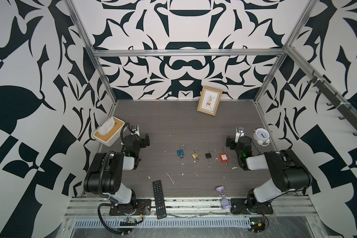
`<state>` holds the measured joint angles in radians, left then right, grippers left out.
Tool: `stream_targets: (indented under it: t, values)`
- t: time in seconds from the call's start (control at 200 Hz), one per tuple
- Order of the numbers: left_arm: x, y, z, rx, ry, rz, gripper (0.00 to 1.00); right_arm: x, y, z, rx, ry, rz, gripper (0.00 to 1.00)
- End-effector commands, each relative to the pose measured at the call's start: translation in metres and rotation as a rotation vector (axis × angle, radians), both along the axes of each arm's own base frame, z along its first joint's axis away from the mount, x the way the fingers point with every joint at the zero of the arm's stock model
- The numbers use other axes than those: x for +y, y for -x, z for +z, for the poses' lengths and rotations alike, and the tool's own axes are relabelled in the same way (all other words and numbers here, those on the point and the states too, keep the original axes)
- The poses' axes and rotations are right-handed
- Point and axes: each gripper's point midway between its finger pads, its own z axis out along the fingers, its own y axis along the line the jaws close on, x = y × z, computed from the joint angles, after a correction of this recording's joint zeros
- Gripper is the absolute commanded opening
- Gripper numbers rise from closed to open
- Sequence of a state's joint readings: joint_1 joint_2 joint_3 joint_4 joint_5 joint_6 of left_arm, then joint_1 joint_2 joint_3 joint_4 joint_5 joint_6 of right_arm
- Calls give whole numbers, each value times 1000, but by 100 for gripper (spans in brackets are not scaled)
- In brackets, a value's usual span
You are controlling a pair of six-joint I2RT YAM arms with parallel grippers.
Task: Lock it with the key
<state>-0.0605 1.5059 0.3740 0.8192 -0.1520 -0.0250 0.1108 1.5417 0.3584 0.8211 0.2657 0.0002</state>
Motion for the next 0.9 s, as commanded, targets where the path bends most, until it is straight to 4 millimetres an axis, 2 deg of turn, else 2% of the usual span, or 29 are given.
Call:
stream_targets:
  t: [0.0,0.045,0.07,0.115,0.19,0.33,0.41,0.45,0.53,0.62,0.74,0.895]
  values:
    - [4,-2,48,-35,-20,51,99,-2,-13,51,-35,1,-38,99]
    - [10,3,57,-35,-2,102,100,-3,-12,68,-33,18,-81,99]
    - [16,6,73,-71,29,148,99,-3,-10,76,-17,5,-102,100]
    - [22,13,81,-63,109,220,99,-2,-5,90,1,-39,-137,99]
    - [18,23,91,-14,232,243,99,3,9,96,90,-136,-169,100]
    - [-8,44,101,153,467,220,99,24,51,83,252,-308,-157,100]
    - [-46,54,111,224,514,70,99,38,74,74,286,-402,-140,99]
    - [-64,60,117,233,484,5,99,52,83,69,330,-441,-83,100]
    - [-97,75,128,260,447,-132,99,66,100,62,440,-426,-57,99]
    - [-124,89,136,301,513,-275,100,82,115,60,529,-375,-11,96]
    - [-142,102,137,351,578,-381,99,90,128,44,633,-346,5,88]
    - [-149,104,125,403,595,-402,97,94,134,26,695,-350,3,81]
